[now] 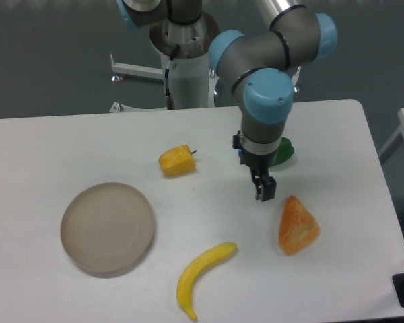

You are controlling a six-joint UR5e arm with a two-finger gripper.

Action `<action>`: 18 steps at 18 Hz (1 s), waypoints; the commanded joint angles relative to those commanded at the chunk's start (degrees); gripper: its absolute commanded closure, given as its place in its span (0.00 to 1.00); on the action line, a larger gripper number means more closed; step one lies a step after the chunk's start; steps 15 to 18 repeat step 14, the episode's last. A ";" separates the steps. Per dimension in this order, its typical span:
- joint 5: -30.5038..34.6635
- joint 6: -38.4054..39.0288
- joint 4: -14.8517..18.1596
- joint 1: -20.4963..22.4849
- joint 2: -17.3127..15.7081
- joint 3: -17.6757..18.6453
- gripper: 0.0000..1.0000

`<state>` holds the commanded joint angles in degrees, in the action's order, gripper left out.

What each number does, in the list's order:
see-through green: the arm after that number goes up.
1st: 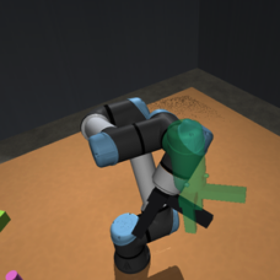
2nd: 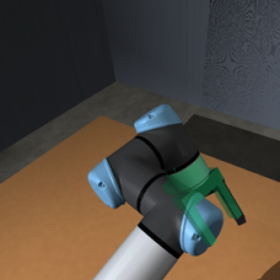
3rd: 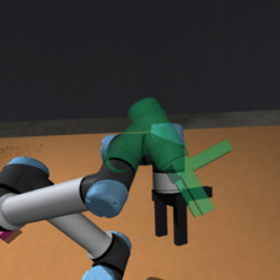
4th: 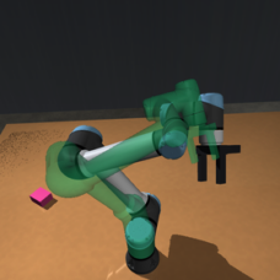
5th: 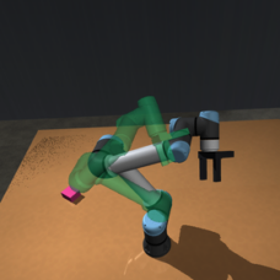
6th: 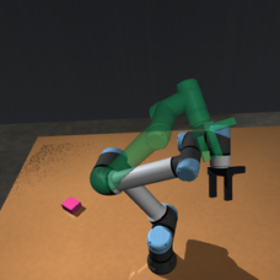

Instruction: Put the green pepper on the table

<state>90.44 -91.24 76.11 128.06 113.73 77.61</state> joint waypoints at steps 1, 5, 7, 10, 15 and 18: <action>0.00 0.18 0.09 0.00 -0.09 0.00 0.00; -0.18 0.10 0.96 0.35 -1.40 0.61 0.00; -0.26 -0.78 2.11 0.88 -1.58 0.79 0.00; -0.70 -0.87 2.29 1.05 -1.93 1.23 0.00; -1.14 -0.87 2.20 1.05 -2.11 1.32 0.00; -1.14 -0.87 2.20 1.05 -2.11 1.32 0.00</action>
